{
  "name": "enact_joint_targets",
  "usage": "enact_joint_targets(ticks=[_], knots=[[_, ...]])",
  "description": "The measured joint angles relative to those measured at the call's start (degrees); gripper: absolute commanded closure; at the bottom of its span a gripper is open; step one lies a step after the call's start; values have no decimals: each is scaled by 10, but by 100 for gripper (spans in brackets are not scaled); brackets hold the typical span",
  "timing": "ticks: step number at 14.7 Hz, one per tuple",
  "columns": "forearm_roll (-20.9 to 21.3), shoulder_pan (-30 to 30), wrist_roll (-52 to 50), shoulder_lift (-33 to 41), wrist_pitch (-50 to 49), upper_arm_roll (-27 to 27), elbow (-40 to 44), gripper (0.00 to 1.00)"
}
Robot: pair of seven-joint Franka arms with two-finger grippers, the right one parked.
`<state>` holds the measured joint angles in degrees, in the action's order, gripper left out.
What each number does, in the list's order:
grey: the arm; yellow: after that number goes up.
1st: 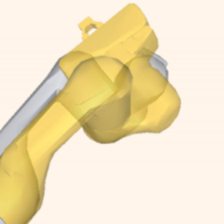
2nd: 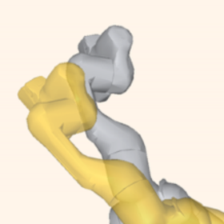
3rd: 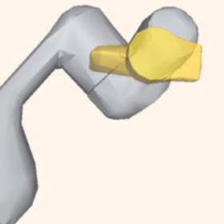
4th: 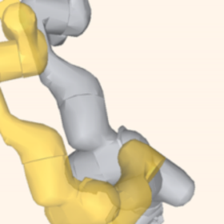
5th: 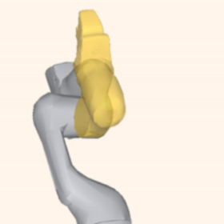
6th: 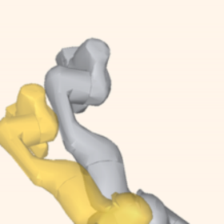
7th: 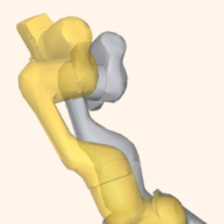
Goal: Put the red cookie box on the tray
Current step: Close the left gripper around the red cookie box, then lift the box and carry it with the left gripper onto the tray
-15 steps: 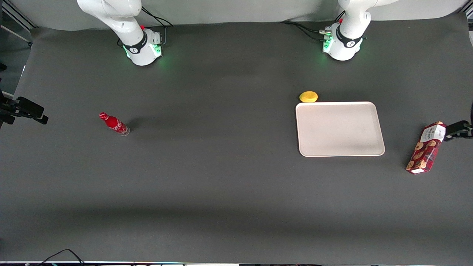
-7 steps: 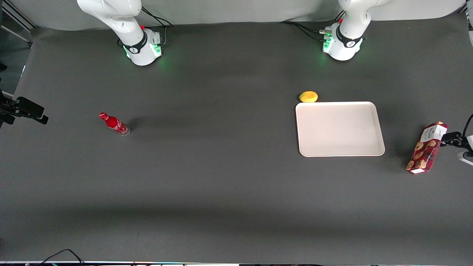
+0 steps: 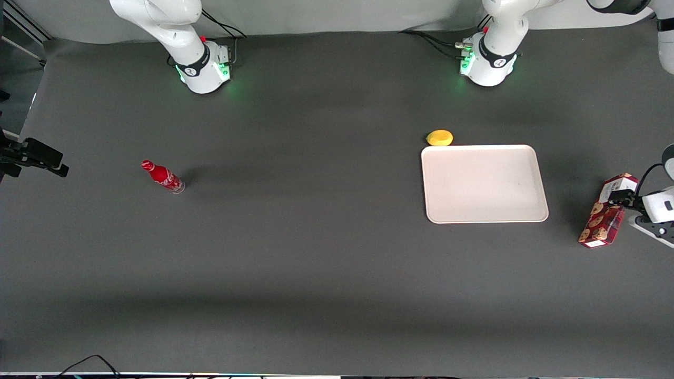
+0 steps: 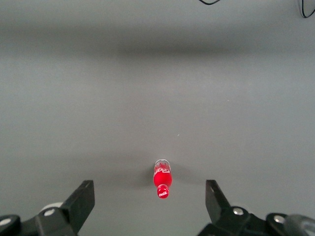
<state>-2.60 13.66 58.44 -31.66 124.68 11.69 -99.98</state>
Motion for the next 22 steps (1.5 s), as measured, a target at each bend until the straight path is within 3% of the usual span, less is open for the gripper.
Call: enact_joint_targets(ticks=[1, 2, 4, 6, 7, 16, 22], knots=[[-10, 0, 7, -5, 16, 0, -11, 10], [-18, 0, 14, -10, 28, 0, -18, 23], [-27, 0, 22, -21, 44, 0, -23, 55], [-28, 0, 25, -26, 46, 0, -23, 94], [-28, 0, 25, -26, 47, 0, -23, 100], [-33, -2, 22, -11, 26, -1, -2, 100], [-4, -50, -178, 127, -221, -5, 75, 100]])
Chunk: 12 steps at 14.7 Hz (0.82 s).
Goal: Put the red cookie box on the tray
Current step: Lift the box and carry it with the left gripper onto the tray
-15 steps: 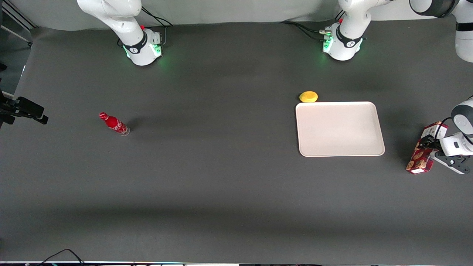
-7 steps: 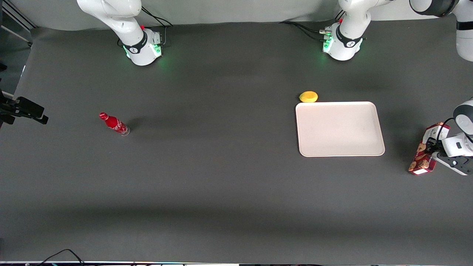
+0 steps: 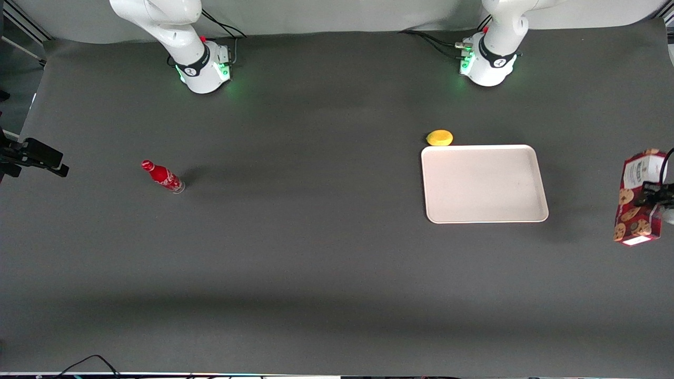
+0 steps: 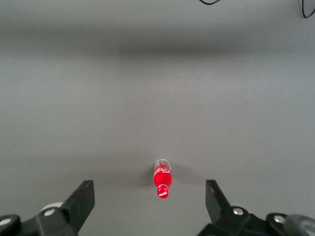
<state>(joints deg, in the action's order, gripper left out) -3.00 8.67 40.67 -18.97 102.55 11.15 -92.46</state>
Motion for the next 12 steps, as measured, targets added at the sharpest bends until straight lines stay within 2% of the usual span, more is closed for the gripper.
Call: enact_joint_targets(ticks=[2, 5, 8, 12], knots=[[7, -30, -98, 40, -78, -15, 23, 100], [24, -50, -224, 63, -106, -77, 23, 100], [25, -54, -268, 55, -37, -96, -44, 100], [26, -54, -289, 58, 119, -96, -196, 100]])
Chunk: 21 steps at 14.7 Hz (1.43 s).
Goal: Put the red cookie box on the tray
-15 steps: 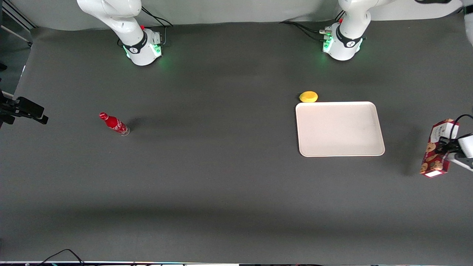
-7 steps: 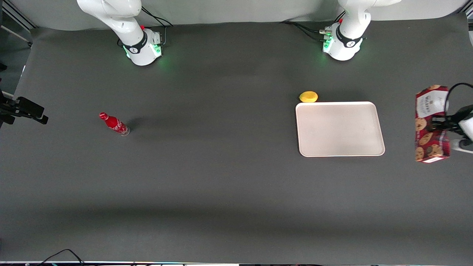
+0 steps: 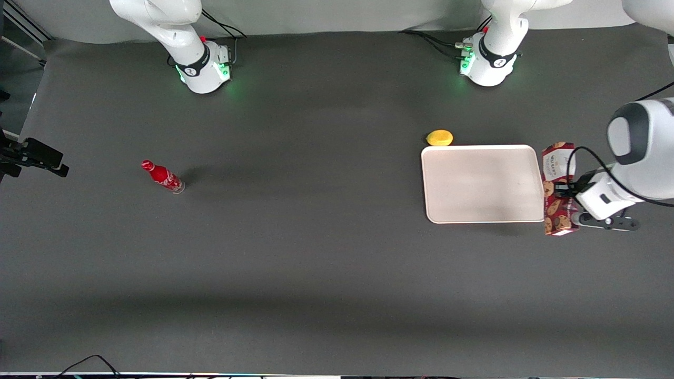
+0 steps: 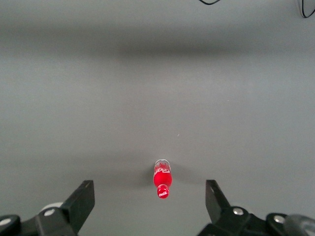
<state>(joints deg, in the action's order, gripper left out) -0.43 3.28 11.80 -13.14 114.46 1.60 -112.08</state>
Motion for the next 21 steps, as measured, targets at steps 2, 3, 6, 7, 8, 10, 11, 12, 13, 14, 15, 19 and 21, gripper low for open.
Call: enact_joint_targets(ticks=[2, 3, 6, 7, 8, 10, 11, 12, 13, 14, 15, 19, 21], knots=[[-1, 0, -4, 8, 69, 2, -69, 100], [-1, 1, -5, 11, 94, 3, -98, 100], [-15, 2, -6, 17, 155, 13, -159, 100], [-19, 3, -6, 19, 178, 17, -177, 100], [-24, 4, -6, 19, 200, 19, -195, 100], [-36, 4, -6, 19, 230, 20, -221, 100], [-39, 4, -6, 19, 235, 20, -228, 100], [-43, 4, -6, 19, 237, 20, -231, 100], [-50, 4, -6, 19, 237, 20, -232, 86], [-56, 4, -6, 19, 237, 20, -232, 64], [-59, 4, -6, 19, 237, 20, -233, 44], [-61, 4, -6, 19, 243, 19, -232, 0], [-62, 4, -7, 19, 247, 20, -232, 0]])
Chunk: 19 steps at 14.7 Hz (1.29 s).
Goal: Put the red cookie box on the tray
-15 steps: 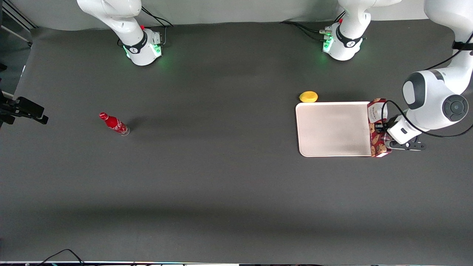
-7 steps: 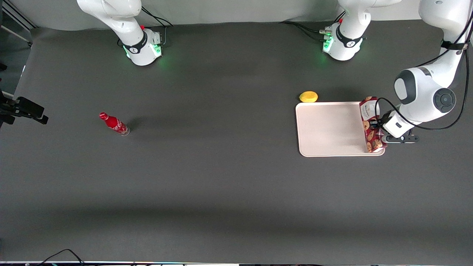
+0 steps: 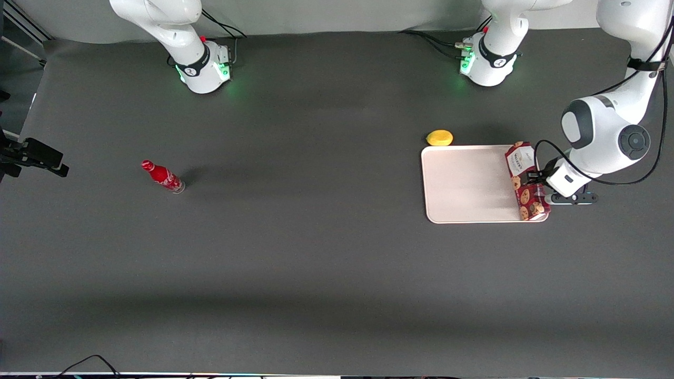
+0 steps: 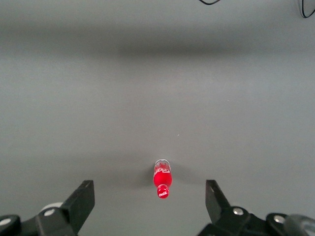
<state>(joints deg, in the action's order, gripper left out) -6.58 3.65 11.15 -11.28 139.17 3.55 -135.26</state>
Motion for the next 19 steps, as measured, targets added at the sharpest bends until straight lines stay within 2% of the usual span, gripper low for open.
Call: enact_joint_targets(ticks=[4, 8, 13, 19], knots=[[-1, 0, 0, 7, 1, 1, 25, 0], [-2, 0, 0, 33, -31, 6, 93, 0], [4, -1, 0, 57, -227, 6, 264, 0], [54, -4, -10, 60, -402, 1, 427, 0]])
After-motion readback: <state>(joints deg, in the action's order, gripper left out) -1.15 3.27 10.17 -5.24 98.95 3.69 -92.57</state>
